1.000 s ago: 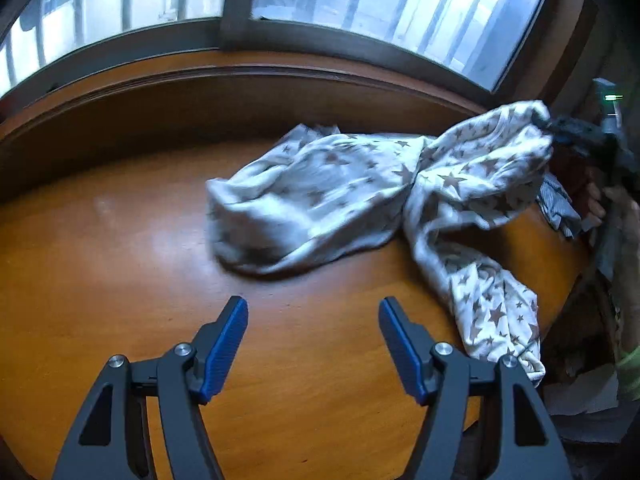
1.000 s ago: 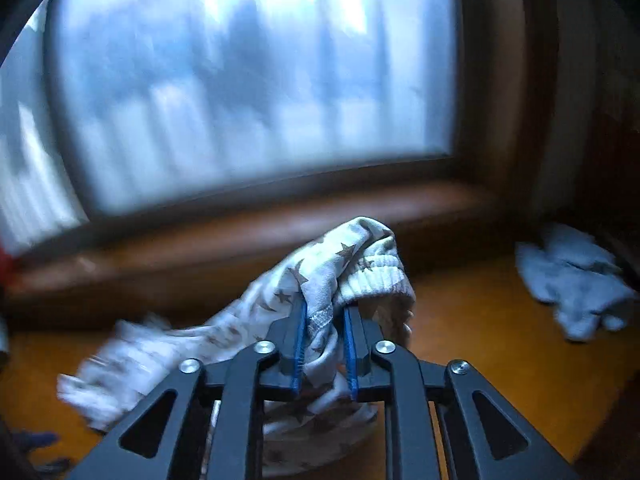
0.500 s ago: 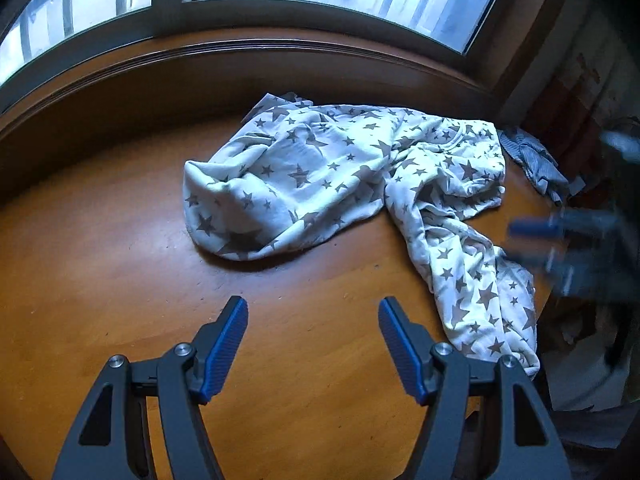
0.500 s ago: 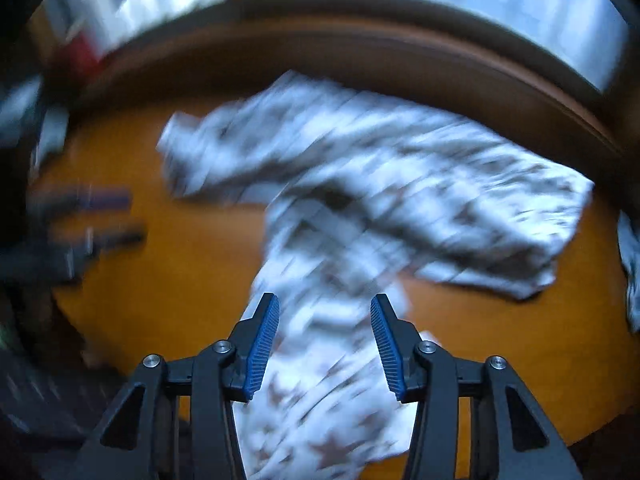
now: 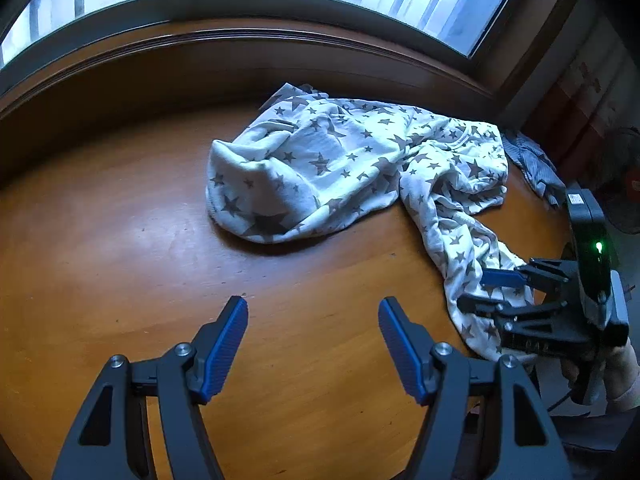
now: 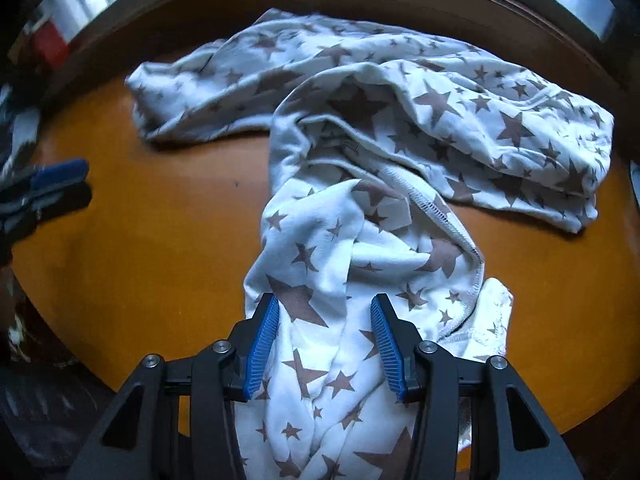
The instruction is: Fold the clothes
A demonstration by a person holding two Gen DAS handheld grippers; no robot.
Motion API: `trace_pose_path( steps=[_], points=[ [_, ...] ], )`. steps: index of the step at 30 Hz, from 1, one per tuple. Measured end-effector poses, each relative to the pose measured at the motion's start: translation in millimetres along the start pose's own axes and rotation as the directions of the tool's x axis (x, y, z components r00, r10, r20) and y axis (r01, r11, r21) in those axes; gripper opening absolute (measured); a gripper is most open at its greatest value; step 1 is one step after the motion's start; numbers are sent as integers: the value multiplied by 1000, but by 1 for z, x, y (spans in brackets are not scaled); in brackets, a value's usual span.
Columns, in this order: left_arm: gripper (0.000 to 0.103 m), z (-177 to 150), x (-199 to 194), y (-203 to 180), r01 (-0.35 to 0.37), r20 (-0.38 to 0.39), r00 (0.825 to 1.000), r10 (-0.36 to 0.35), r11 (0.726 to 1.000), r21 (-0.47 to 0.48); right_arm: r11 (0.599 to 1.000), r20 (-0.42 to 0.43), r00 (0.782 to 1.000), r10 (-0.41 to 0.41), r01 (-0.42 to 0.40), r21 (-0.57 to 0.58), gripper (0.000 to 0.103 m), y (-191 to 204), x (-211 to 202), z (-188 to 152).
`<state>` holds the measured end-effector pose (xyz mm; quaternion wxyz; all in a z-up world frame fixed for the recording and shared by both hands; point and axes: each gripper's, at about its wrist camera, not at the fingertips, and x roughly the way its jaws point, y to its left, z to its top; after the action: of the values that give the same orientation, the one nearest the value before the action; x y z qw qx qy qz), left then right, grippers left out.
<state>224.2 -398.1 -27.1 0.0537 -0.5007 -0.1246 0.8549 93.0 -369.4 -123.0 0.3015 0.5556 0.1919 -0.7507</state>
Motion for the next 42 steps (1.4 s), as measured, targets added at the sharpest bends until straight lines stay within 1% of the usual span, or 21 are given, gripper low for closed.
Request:
trace_pose_path(
  steps=[1, 2, 5, 6, 9, 10, 12, 15, 16, 17, 18, 19, 20, 22, 24, 27, 29, 32, 36, 38, 42],
  points=[
    [66, 0, -1, 1, 0, 2, 1000, 0, 1000, 2, 1000, 19, 1000, 2, -3, 14, 21, 0, -1, 0],
    [66, -1, -2, 3, -1, 4, 1000, 1, 1000, 3, 1000, 32, 999, 11, -11, 25, 12, 2, -2, 0],
    [66, -4, -8, 11, -3, 14, 1000, 3, 1000, -2, 997, 55, 997, 59, -61, 42, 11, 13, -4, 3],
    [66, -5, -11, 15, -8, 18, 1000, 8, 1000, -7, 994, 68, 993, 101, -104, 43, 11, 19, -6, 6],
    [66, -7, -22, 27, -28, 41, 999, 29, 999, -25, 958, 140, 952, 274, -282, 46, 10, 42, -19, 18],
    [66, -8, -28, 31, -39, 55, 998, 41, 999, -34, 940, 186, 926, 328, -340, 36, 10, 50, -28, 24],
    [66, -10, -42, 42, -56, 86, 994, 60, 997, -55, 897, 282, 861, 424, -442, 1, 10, 68, -50, 37],
    [66, -13, -63, 56, -83, 126, 988, 93, 993, -87, 823, 395, 744, 538, -566, -55, 10, 92, -79, 54],
    [66, -15, -69, 60, -94, 139, 985, 107, 991, -96, 790, 414, 703, 578, -610, -66, 10, 96, -84, 58],
    [66, -16, -75, 65, -106, 152, 981, 121, 989, -107, 761, 417, 672, 612, -645, -76, 10, 99, -87, 61],
    [66, -19, -78, 70, -114, 155, 979, 132, 986, -119, 758, 400, 676, 619, -648, -77, 11, 102, -84, 65],
    [66, -21, -81, 75, -122, 157, 977, 142, 984, -131, 777, 378, 703, 602, -626, -73, 13, 105, -77, 68],
    [66, -24, -84, 81, -130, 159, 975, 152, 981, -143, 806, 356, 740, 570, -588, -68, 16, 108, -72, 66],
    [66, -30, -83, 89, -125, 146, 978, 150, 978, -169, 877, 296, 830, 472, -475, -67, 26, 108, -56, 51],
    [66, -36, -80, 96, -112, 125, 983, 137, 976, -189, 929, 236, 898, 370, -362, -79, 26, 105, -39, 37],
    [66, -44, -75, 96, -111, 102, 986, 130, 979, -173, 966, 182, 950, 254, -240, -96, 26, 90, -27, 17],
    [66, -48, -70, 94, -120, 84, 988, 133, 982, -146, 980, 161, 970, 184, -169, -101, 27, 78, -24, 8],
    [66, -52, -60, 91, -117, 53, 991, 124, 986, -122, 990, 164, 979, 123, -109, -93, 31, 62, -25, 17],
    [66, -54, -46, 95, -70, 26, 997, 75, 986, -150, 994, 222, 975, 31, -6, -113, 34, 59, -19, 40],
    [66, -52, -39, 95, -57, 19, 998, 61, 983, -173, 988, 235, 972, -1, 38, -151, 39, 56, -13, 56],
    [66, -46, -26, 90, -72, 11, 997, 75, 979, -191, 964, 243, 969, -49, 109, -243, 42, 55, -5, 83]
  ],
)
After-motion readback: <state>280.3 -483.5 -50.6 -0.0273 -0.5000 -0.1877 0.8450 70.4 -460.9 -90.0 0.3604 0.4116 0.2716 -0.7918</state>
